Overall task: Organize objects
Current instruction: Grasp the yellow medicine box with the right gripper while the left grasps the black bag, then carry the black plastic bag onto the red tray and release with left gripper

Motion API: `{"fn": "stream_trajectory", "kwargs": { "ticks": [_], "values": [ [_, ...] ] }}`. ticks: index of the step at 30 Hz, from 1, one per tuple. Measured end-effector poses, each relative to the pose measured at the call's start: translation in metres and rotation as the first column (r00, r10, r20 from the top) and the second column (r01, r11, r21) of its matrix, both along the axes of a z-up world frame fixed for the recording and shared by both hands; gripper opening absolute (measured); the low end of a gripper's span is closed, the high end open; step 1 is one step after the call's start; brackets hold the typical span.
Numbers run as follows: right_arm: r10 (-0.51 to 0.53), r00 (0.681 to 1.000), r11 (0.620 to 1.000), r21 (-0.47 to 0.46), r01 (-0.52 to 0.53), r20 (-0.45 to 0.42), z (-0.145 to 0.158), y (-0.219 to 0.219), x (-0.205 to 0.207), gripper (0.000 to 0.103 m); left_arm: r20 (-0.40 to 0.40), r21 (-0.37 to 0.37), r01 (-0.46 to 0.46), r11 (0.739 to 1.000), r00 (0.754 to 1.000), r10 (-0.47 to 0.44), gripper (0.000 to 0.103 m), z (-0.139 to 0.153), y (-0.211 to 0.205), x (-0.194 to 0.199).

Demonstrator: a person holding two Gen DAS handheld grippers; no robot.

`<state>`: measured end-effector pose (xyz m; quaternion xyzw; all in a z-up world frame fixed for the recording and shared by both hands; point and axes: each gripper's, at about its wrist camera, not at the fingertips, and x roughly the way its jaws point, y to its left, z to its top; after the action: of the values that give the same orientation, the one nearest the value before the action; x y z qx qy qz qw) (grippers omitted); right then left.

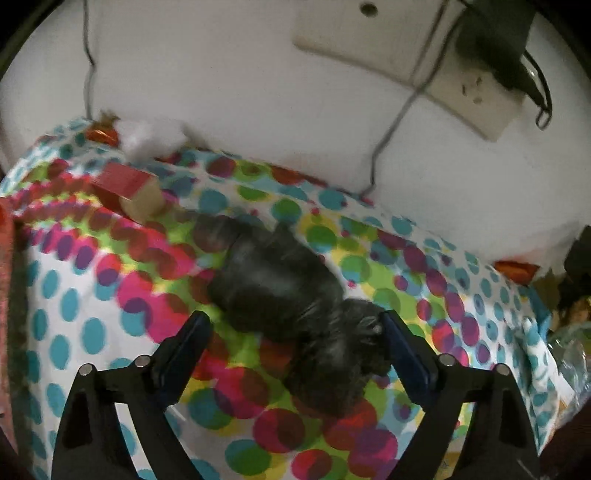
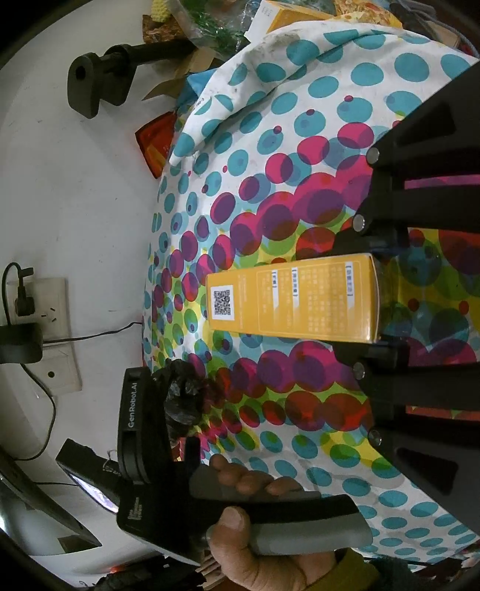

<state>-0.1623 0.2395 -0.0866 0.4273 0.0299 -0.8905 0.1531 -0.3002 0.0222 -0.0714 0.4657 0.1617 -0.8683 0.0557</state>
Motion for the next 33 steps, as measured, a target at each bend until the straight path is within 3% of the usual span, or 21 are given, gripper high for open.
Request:
{"fn": "stream_trajectory", "kwargs": {
  "ticks": [3,5,6,7,9,10,15,20,33],
  "values": [
    [0.001,1.0,1.0,-0.001,-0.001,0.0,0.0,0.0,0.0,0.032,-0.008,-0.033,0.012,0.999,1.0,-0.013,0.088,-0.001,0.007,-0.002],
    [0.001,1.0,1.0,-0.004,-0.001,0.001,0.001,0.001,0.0,0.032,-0.016,-0.058,0.031,0.998,0.999,-0.032,0.078,-0.001,0.013,-0.005],
    [0.001,1.0,1.0,-0.005,-0.001,0.001,0.001,0.0,0.0,0.032,-0.013,-0.072,0.039,0.997,0.999,-0.04,0.07,0.0,0.015,-0.007],
    [0.001,1.0,1.0,-0.006,-0.001,0.002,0.001,0.001,-0.001,0.032,-0.01,-0.092,0.05,0.995,0.999,-0.051,0.054,0.0,0.018,-0.008],
    [0.0,1.0,1.0,-0.007,0.0,0.002,0.001,0.0,-0.001,0.032,-0.004,-0.14,0.07,0.988,0.997,-0.072,0.032,0.0,0.023,-0.011],
    [0.001,1.0,1.0,-0.008,-0.001,0.002,0.001,0.001,-0.001,0.032,-0.002,-0.15,0.075,0.986,0.997,-0.077,0.027,0.001,0.023,-0.012],
    [-0.002,1.0,1.0,-0.025,0.002,0.006,0.001,0.002,-0.003,0.032,-0.014,-0.1,0.091,0.991,0.996,-0.093,0.022,0.001,0.011,-0.005],
    [-0.005,1.0,0.999,-0.034,0.005,0.009,0.002,0.003,-0.004,0.032,-0.014,-0.145,0.127,0.981,0.991,-0.131,0.021,0.001,0.007,0.01],
    [-0.005,1.0,1.0,-0.02,0.005,0.006,-0.002,0.003,-0.004,0.032,-0.028,-0.145,0.203,0.968,0.977,-0.209,0.021,0.003,-0.014,0.067]
  ]
}}
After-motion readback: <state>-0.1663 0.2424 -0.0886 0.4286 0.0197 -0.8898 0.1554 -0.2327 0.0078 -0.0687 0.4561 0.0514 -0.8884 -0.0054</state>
